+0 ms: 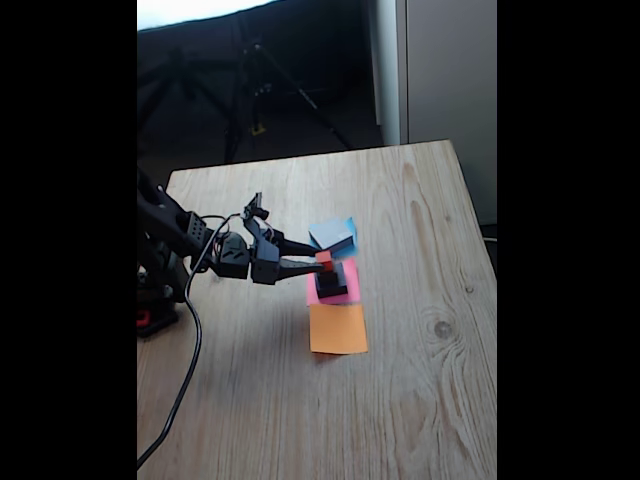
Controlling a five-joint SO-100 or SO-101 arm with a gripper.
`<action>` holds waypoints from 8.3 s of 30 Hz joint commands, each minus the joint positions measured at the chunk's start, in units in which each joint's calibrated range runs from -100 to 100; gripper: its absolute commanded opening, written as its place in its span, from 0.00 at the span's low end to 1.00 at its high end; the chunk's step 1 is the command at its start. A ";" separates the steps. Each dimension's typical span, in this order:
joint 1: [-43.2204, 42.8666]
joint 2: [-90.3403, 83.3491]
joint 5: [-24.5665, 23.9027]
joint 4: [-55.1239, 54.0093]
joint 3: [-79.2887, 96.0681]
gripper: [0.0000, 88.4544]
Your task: Tower of hanoi
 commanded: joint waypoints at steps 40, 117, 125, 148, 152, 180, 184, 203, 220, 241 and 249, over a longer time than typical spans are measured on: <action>-9.88 -26.14 -10.50 115.57 -83.98 0.00; -22.67 15.20 0.37 -10.45 -9.16 0.00; -22.59 19.36 -0.97 -10.53 -12.98 0.02; -22.17 21.03 1.04 -11.02 -12.07 0.12; -22.08 21.03 1.04 -11.02 -12.07 0.13; -21.25 -2.44 -5.15 17.31 -18.16 0.24; -20.83 -13.57 -11.83 39.41 -25.44 0.07; -8.46 -31.96 -20.36 122.13 -78.89 0.00; 6.83 -33.63 -8.82 131.84 -82.44 0.04; 7.17 -36.35 -5.98 61.34 -19.07 0.25; 8.00 -34.08 -3.14 35.68 -3.80 0.26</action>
